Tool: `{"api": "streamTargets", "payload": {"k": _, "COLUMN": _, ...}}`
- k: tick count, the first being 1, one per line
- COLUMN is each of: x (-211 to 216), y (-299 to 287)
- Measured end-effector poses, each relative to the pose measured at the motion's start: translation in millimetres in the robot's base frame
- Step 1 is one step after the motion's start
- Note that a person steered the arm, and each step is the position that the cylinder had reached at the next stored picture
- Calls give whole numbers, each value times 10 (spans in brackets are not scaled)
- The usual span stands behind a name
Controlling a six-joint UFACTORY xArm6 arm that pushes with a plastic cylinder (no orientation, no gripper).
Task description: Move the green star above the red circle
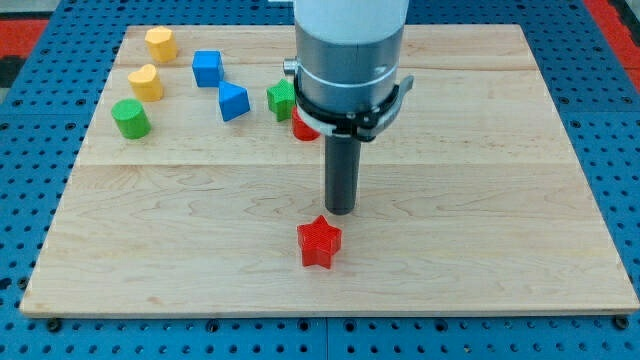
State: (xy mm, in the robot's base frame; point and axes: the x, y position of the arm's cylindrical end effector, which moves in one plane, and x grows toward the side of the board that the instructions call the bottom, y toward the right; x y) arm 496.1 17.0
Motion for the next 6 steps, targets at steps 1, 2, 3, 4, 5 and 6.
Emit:
{"api": "streamTargets", "payload": {"k": 1, "x": -65, "y": 75}}
{"api": "streamTargets", "payload": {"k": 2, "x": -108, "y": 11}}
{"api": "streamTargets", "payload": {"k": 3, "x": -378, "y": -850}}
{"api": "streamTargets", "payload": {"k": 4, "x": -876, "y": -1211}}
{"api": "streamTargets", "payload": {"k": 5, "x": -1259, "y": -816}}
{"api": "streamTargets", "payload": {"k": 6, "x": -1670, "y": -727}}
